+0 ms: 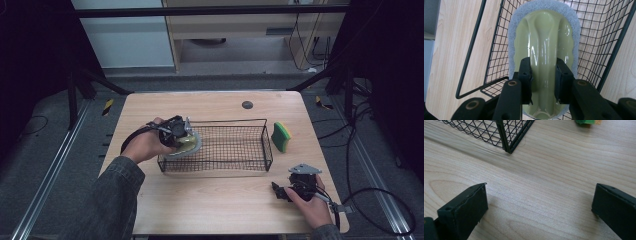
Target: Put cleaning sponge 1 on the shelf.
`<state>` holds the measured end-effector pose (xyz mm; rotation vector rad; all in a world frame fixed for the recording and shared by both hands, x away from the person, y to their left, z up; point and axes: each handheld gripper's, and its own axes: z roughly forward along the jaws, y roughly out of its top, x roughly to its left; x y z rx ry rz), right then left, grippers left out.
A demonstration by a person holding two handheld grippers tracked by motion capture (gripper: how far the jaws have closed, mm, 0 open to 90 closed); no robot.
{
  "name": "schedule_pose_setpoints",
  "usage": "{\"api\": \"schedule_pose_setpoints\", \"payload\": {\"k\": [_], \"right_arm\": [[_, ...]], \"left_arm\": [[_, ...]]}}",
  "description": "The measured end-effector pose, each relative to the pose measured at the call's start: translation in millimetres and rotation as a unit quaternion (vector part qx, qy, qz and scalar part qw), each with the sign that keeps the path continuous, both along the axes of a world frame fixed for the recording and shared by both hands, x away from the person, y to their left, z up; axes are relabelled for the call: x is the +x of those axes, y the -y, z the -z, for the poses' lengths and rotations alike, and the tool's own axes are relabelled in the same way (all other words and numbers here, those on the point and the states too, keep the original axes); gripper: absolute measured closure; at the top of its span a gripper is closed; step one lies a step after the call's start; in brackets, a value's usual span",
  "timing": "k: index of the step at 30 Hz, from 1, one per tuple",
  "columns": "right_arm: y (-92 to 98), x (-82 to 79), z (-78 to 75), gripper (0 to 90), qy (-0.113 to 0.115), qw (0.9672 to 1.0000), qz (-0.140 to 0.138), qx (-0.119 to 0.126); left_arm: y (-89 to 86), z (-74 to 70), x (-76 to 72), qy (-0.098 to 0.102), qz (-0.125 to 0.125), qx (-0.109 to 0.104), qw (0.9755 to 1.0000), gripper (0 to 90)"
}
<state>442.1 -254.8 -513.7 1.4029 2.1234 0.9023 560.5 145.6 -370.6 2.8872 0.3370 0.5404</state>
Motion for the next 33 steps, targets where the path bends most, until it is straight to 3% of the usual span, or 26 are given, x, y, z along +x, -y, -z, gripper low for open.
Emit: {"api": "schedule_pose_setpoints", "payload": {"k": [23, 33], "right_arm": [[0.0, 0.0, 0.0, 0.5, 0.0, 1.0, 0.0, 0.0], [0.1, 0.1, 0.0, 0.5, 0.0, 1.0, -0.001, 0.0]], "left_arm": [[0.6, 12.0, 2.1, -0.008, -0.002, 0.0, 1.0, 70.5], [3.1, 18.0, 4.0, -0.013, 0.001, 0.009, 0.9999, 70.5]]}}
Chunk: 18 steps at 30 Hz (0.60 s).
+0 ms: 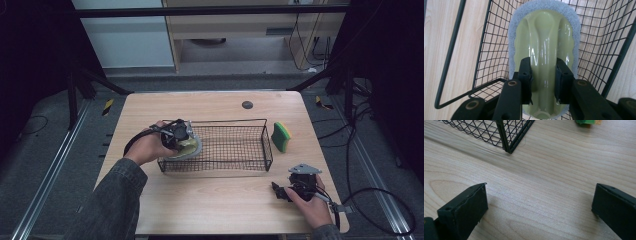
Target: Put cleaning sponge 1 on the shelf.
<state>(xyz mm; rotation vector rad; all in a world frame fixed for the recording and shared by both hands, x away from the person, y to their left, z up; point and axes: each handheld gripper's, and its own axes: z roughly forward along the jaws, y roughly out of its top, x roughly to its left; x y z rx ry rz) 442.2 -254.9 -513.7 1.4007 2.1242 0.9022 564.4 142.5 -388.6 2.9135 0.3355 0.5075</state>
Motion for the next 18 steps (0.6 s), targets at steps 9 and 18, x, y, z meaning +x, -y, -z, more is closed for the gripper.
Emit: {"api": "schedule_pose_setpoints", "payload": {"k": [9, 18], "right_arm": [[0.0, 0.0, 0.0, 0.5, 0.0, 1.0, 0.0, 0.0], [0.1, 0.0, 0.0, 0.5, 0.0, 1.0, -0.001, 0.0]], "left_arm": [[1.4, 9.6, 3.2, -0.01, 0.001, 0.001, 0.9999, 70.5], [1.4, 19.0, 6.3, -0.024, 0.003, 0.005, 0.9997, 70.5]]}}
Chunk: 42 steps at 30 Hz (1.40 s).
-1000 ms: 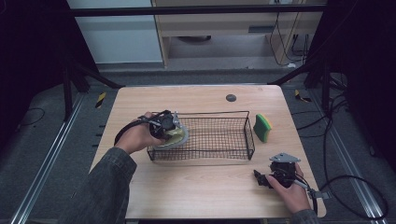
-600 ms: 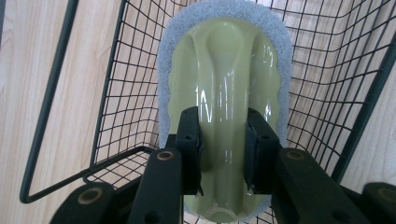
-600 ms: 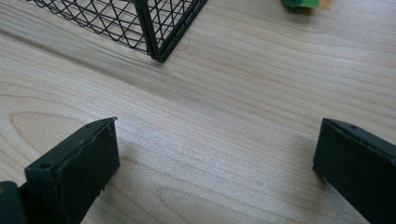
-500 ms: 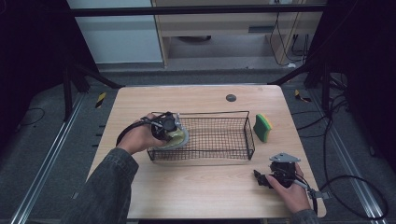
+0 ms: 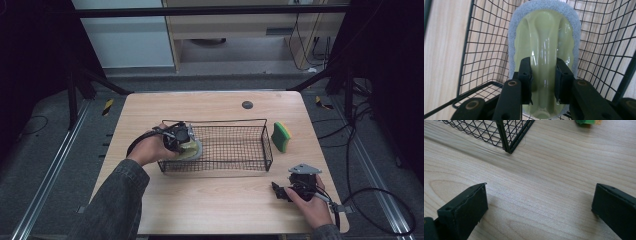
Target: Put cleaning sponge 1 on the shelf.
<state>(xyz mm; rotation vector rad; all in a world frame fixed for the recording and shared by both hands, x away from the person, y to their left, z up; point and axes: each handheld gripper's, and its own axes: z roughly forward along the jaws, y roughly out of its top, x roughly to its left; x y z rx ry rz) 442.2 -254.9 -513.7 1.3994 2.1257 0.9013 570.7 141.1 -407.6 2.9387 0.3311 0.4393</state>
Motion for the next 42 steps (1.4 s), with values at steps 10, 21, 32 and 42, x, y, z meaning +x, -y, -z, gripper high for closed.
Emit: {"api": "schedule_pose_setpoints", "payload": {"k": [10, 21, 32, 42], "right_arm": [[-0.1, 0.0, 0.0, 0.5, 0.0, 1.0, 0.001, 0.001], [-0.1, 0.0, 0.0, 0.5, 0.0, 1.0, 0.001, 0.001], [0.0, 0.0, 0.0, 0.5, 0.0, 1.0, 0.0, 0.001], [0.0, 0.1, 0.0, 0.5, 0.0, 1.0, 0.0, 0.0]], "left_arm": [[0.7, 7.5, 2.8, -0.005, -0.006, 0.004, 1.0, 70.3], [0.3, 9.2, 2.7, -0.004, -0.009, 0.003, 0.9999, 70.1], [-0.9, 11.9, 0.9, -0.001, -0.015, 0.001, 0.9999, 68.3], [-4.5, -3.6, -3.5, 0.011, -0.025, -0.036, 0.999, 65.7]]}}
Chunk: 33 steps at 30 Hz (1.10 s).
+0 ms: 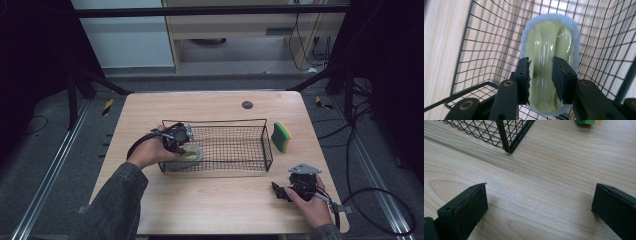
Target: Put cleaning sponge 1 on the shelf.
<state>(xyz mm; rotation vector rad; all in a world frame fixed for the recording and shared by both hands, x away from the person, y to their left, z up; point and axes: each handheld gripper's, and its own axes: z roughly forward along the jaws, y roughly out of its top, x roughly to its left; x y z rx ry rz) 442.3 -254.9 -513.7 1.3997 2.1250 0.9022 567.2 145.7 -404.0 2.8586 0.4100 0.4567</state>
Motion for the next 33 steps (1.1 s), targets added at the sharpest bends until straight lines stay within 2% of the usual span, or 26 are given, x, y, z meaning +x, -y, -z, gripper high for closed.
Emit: {"api": "schedule_pose_setpoints", "payload": {"k": [2, 7, 12, 14, 15, 18, 19, 20, 21, 22, 25, 26, 27, 28, 32, 33], "right_arm": [[0.0, 0.0, 0.0, 0.5, 0.0, 1.0, 0.0, 0.0], [0.1, 0.0, 0.0, 0.5, 0.0, 1.0, 0.0, 0.0], [0.0, 0.0, 0.0, 0.5, 0.0, 1.0, 0.0, 0.0], [0.0, 0.0, 0.0, 0.5, 0.0, 1.0, 0.0, 0.0], [0.0, 0.0, 0.0, 0.5, 0.0, 1.0, 0.0, 0.0], [0.0, 0.0, -0.1, 0.5, 0.0, 1.0, 0.0, 0.001], [0.0, 0.0, -0.1, 0.5, 0.0, 1.0, 0.0, 0.0], [0.0, 0.0, -0.1, 0.5, 0.0, 1.0, 0.0, 0.0], [0.0, 0.0, -0.1, 0.5, 0.0, 1.0, 0.0, 0.0], [0.0, 0.0, -0.1, 0.5, 0.0, 1.0, 0.0, 0.001], [0.0, 0.0, -0.1, 0.5, 0.0, 1.0, 0.0, 0.0], [0.0, 0.0, -0.1, 0.5, 0.0, 1.0, 0.0, 0.0], [0.0, 0.2, -0.2, 0.5, -0.001, 1.0, -0.001, -0.001], [0.0, 0.2, -0.2, 0.5, -0.001, 1.0, -0.001, -0.001], [-0.1, 1.0, -2.3, 2.2, -0.009, 0.9999, -0.002, -0.004], [0.3, 0.7, -4.5, 4.7, -0.017, 0.9998, -0.002, -0.008]], "left_arm": [[-0.3, -5.7, -1.8, 0.009, 0.001, -0.013, 0.9999, 64.5], [-0.2, -9.7, -4.8, 0.017, -0.003, -0.022, 0.9996, 62.8], [-0.9, -15.8, -8.3, 0.042, -0.016, -0.036, 0.9983, 60.1], [-0.8, -17.3, -10.1, 0.051, -0.021, -0.036, 0.9978, 56.7], [-1.0, -18.1, -12.1, 0.064, -0.026, -0.034, 0.9971, 52.9], [-1.2, -18.7, -13.9, 0.072, -0.032, -0.038, 0.9962, 43.4], [-1.3, -19.4, -15.8, 0.082, -0.041, -0.043, 0.9948, 38.9], [-1.3, -19.4, -15.8, 0.082, -0.041, -0.043, 0.9948, 35.2], [-2.5, -21.0, -18.2, 0.095, -0.051, -0.049, 0.993, 32.2], [-2.5, -21.0, -18.2, 0.095, -0.051, -0.049, 0.993, 29.1], [-6.1, -24.1, -21.1, 0.104, -0.075, -0.069, 0.9894, 19.4], [-6.1, -24.1, -21.1, 0.104, -0.075, -0.069, 0.9894, 16.6], [-9.3, -25.9, -22.5, 0.107, -0.09, -0.084, 0.9867, 14.4], [-9.3, -25.9, -22.5, 0.107, -0.09, -0.084, 0.9867, 12.4], [-17.1, -28.4, -26.1, 0.11, -0.117, -0.122, 0.9795, 8.3], [-18.8, -28.5, -27.1, 0.11, -0.119, -0.129, 0.9784, 6.8]]}}
